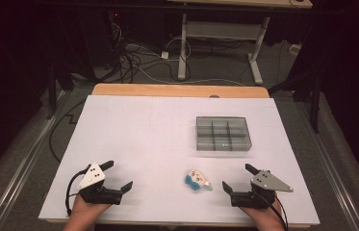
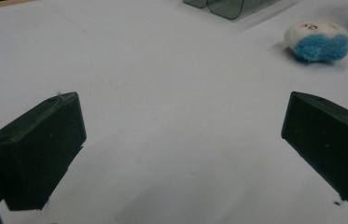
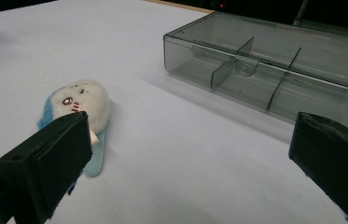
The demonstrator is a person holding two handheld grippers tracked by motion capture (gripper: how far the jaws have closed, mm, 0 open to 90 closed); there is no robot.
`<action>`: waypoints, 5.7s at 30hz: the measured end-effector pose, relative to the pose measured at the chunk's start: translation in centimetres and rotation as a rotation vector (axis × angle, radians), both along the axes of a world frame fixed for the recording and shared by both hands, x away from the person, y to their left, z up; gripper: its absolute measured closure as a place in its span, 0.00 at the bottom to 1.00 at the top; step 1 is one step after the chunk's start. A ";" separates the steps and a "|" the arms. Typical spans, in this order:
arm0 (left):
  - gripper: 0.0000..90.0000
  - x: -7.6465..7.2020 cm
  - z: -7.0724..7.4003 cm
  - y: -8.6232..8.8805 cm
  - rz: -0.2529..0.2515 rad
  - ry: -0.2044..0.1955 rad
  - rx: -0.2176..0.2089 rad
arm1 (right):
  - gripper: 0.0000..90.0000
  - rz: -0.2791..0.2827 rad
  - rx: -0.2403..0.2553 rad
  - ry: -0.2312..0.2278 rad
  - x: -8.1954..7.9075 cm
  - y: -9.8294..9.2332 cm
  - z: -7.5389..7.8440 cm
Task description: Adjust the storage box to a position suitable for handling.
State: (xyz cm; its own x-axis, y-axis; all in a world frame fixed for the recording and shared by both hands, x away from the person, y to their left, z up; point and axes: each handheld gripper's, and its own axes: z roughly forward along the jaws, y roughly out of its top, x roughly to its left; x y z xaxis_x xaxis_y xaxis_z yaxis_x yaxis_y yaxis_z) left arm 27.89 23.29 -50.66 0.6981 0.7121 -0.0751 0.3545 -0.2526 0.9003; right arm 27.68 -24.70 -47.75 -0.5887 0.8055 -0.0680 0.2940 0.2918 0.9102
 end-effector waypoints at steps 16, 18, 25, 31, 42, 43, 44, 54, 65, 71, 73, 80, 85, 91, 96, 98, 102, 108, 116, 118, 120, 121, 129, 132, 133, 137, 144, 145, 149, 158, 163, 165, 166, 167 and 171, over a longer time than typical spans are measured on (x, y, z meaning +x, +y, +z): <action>0.00 0.0 0.0 0.0 -0.035 -0.006 0.002 | 0.00 0.005 -0.007 -0.006 0.8 0.6 0.3; 0.00 -0.1 0.0 0.0 -0.037 -0.010 0.003 | 0.00 0.014 -0.004 -0.002 0.9 1.0 0.4; 0.00 0.0 -0.1 0.1 -0.031 0.000 -0.012 | 0.00 0.091 0.000 -0.008 1.0 3.5 0.8; 0.00 -0.2 -0.1 0.2 -0.020 -0.016 -0.017 | 0.01 0.176 -0.033 0.046 1.8 6.6 0.6; 0.00 0.2 -0.1 0.0 -0.024 0.021 -0.001 | 0.12 0.242 -0.075 0.127 2.5 8.6 -0.1; 0.00 0.3 -0.1 -0.1 -0.024 0.025 0.001 | 0.14 0.247 -0.079 0.128 2.5 8.7 -0.1; 0.00 0.3 0.0 -0.1 -0.027 0.029 0.008 | 0.15 0.247 -0.083 0.130 2.5 8.7 -0.1; 0.00 0.5 0.1 0.1 -0.017 0.046 -0.012 | 0.24 0.228 -0.128 0.156 2.7 9.4 -0.6; 0.00 1.3 0.1 0.5 -0.020 0.071 -0.040 | 0.50 0.251 -0.202 0.220 3.3 10.1 -1.2; 0.00 1.0 0.0 -0.1 -0.015 0.051 0.007 | 0.56 0.254 -0.196 0.228 3.3 10.1 -1.2; 0.00 0.9 0.0 -0.1 -0.021 0.047 0.014 | 0.56 0.251 -0.190 0.215 3.2 9.9 -1.0; 0.00 1.1 0.2 0.1 -0.021 0.052 -0.005 | 0.56 0.227 -0.149 0.188 2.3 7.6 0.4; 0.00 1.5 0.6 0.1 -0.010 0.030 -0.021 | 0.56 0.178 -0.144 0.193 1.2 5.2 0.5; 0.00 2.6 0.6 -0.5 -0.036 0.038 -0.009 | 0.56 0.094 -0.131 0.210 0.1 2.0 0.3; 0.00 2.8 0.2 -1.0 -0.055 0.043 0.022 | 0.56 0.061 -0.120 0.232 -0.2 0.7 -0.1; 0.00 2.7 0.2 -1.0 -0.056 0.035 0.020 | 0.54 0.068 -0.115 0.249 0.0 0.9 -0.5; 0.00 2.6 0.1 -0.9 -0.054 0.027 0.007 | 0.37 0.068 -0.103 0.236 0.1 1.2 -0.4; 0.00 2.4 0.1 -0.7 -0.052 0.010 -0.014 | 0.36 0.066 -0.018 0.175 0.1 0.6 1.0; 0.00 2.5 0.0 -0.4 -0.042 0.026 -0.035 | 0.58 -0.023 0.020 0.112 1.3 -2.0 2.2; 0.00 2.5 0.0 -0.4 -0.043 0.033 -0.043 | 0.63 -0.055 0.026 0.106 1.8 -2.7 2.2; 0.00 2.5 0.0 -0.4 -0.046 0.033 -0.037 | 0.67 -0.096 0.047 0.106 2.4 -3.4 2.1; 0.00 2.4 0.0 -0.5 -0.049 0.030 -0.033 | 0.70 -0.122 0.048 0.105 2.6 -3.7 2.1; 0.01 2.5 0.0 -0.6 -0.069 0.040 -0.018 | 1.00 -0.225 0.050 0.120 4.8 -5.9 1.5; 0.01 2.4 0.0 -0.7 -0.070 0.034 -0.015 | 1.00 -0.248 0.057 0.111 6.3 -6.6 1.5; 0.01 2.4 0.0 -0.7 -0.070 0.033 -0.015 | 1.00 -0.263 0.061 0.109 7.0 -6.9 1.5; 0.01 2.5 0.0 -0.5 -0.061 0.037 -0.032 | 1.00 -0.297 0.113 0.135 9.5 -7.7 1.3; 0.01 2.4 0.0 -0.5 -0.059 0.036 -0.033 | 1.00 -0.328 0.082 0.158 13.4 -7.4 1.5; 0.01 2.4 0.0 -0.5 -0.058 0.036 -0.035 | 1.00 -0.328 0.088 0.168 14.0 -7.5 1.5; 0.02 2.3 0.0 -0.4 -0.055 0.031 -0.040 | 1.00 -0.355 0.097 0.176 16.6 -7.7 2.2; 0.04 2.4 0.0 -0.6 -0.051 0.038 -0.028 | 1.00 -0.348 0.083 0.181 20.6 -7.0 2.2; 0.03 2.3 0.0 -0.6 -0.044 0.028 -0.024 | 1.00 -0.332 0.097 0.216 22.2 -6.7 1.6; 0.01 2.4 0.0 -0.6 -0.042 0.031 -0.026 | 1.00 -0.329 0.088 0.216 22.6 -6.4 1.6; 0.01 2.3 0.0 -0.6 -0.041 0.029 -0.025 | 1.00 -0.325 0.087 0.205 22.8 -6.2 1.6; 0.01 2.3 0.0 -0.7 -0.039 0.027 -0.020 | 1.00 -0.324 0.087 0.200 23.0 -6.1 1.7; 0.00 2.2 0.0 -0.7 -0.043 0.022 -0.018 | 1.00 -0.319 0.070 0.210 23.5 -5.5 1.9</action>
